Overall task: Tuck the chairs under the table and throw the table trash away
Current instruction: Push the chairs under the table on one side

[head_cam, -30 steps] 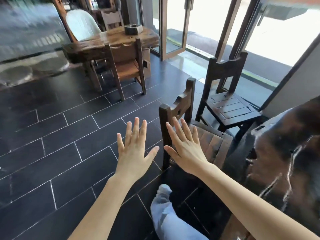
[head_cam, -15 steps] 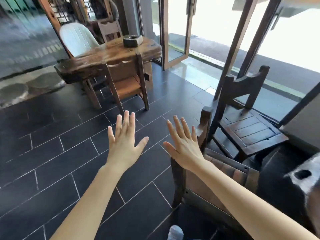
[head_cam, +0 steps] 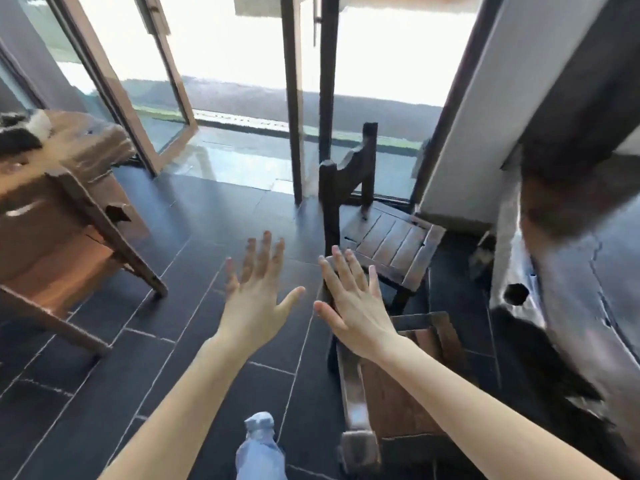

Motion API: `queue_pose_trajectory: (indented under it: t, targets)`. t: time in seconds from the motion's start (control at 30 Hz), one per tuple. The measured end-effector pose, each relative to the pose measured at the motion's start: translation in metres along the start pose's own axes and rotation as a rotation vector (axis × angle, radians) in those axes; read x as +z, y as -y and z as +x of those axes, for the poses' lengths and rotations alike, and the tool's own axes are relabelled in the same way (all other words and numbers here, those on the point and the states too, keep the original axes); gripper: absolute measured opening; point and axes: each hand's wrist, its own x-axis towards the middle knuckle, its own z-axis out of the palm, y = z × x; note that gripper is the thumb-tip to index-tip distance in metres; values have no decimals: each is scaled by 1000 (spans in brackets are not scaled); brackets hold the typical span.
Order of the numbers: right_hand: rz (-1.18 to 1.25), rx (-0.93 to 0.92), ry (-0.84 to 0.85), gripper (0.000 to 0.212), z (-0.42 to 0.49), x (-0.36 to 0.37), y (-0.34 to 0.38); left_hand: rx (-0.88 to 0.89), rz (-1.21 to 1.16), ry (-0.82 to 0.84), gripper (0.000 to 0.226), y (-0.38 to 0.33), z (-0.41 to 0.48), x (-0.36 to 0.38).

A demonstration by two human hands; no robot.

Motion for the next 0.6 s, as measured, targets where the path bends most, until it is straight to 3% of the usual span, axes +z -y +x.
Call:
queue_pose_trajectory:
  t: [0.2, 0.6]
  targets:
    - [-22, 328, -43, 70, 43, 21, 21, 321, -71, 163, 80, 16, 94, 14]
    - [4, 890, -175, 64, 5, 53, 46, 700, -148, 333, 78, 2, 110, 42]
